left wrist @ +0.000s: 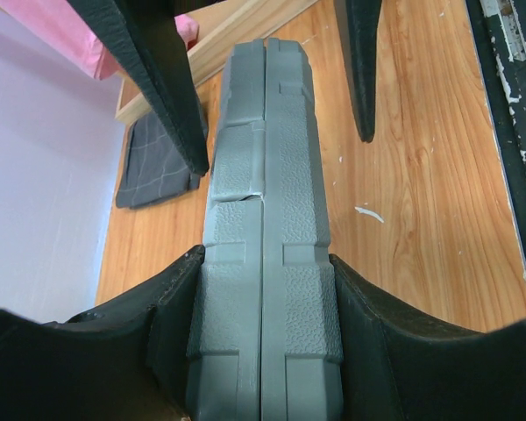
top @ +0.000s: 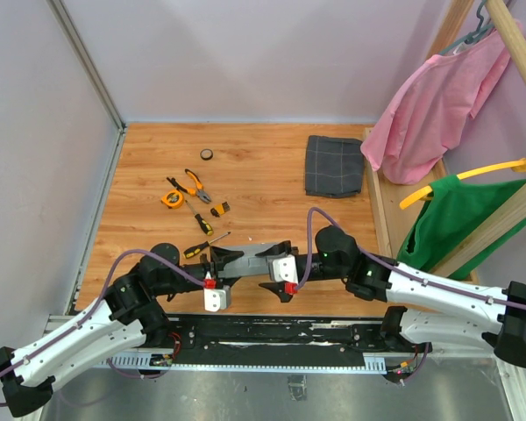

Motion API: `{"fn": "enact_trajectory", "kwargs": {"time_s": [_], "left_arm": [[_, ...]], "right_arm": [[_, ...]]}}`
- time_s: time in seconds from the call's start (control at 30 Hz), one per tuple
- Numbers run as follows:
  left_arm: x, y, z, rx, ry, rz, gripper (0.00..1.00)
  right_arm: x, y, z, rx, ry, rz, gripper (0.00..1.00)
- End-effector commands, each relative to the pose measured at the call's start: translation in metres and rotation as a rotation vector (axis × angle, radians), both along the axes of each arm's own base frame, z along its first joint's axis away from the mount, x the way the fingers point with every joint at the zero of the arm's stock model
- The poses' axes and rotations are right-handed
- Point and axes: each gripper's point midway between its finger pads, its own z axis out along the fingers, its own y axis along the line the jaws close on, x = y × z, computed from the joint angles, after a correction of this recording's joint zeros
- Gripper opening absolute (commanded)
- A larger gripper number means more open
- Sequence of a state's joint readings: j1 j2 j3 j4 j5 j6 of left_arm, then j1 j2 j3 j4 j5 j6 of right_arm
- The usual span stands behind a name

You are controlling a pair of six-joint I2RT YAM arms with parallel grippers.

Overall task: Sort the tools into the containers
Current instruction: Open the storage box at the center of the board.

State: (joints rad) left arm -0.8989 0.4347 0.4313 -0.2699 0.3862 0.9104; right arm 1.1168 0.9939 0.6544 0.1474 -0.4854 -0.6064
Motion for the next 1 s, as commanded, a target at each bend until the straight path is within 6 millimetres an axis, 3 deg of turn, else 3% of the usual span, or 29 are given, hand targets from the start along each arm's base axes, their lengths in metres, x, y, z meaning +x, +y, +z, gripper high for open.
{"fn": "enact_trajectory", "kwargs": {"time_s": [0.0, 0.23, 0.7, 0.97], "left_arm": [[0.001, -0.005, 0.027, -0.077, -0.096, -0.022, 0.0], [0.002, -0.004, 0.03, -0.092, -0.107, -0.016, 0.0], [0.001, -0.004, 0.033, -0.125, -0.081, 0.0, 0.0], [0.003, -0.003, 0.034, -0.129, -0.074, 0.013, 0.0]], "right_arm": [[0.002, 0.012, 0.024, 0.058, -0.027, 0.007, 0.67], [0.005, 0.012, 0.014, 0.03, -0.037, -0.005, 0.55], [0.011, 0.01, 0.004, -0.003, -0.091, -0.014, 0.2], [0.005, 0.01, -0.004, -0.027, -0.102, 0.011, 0.12]]}}
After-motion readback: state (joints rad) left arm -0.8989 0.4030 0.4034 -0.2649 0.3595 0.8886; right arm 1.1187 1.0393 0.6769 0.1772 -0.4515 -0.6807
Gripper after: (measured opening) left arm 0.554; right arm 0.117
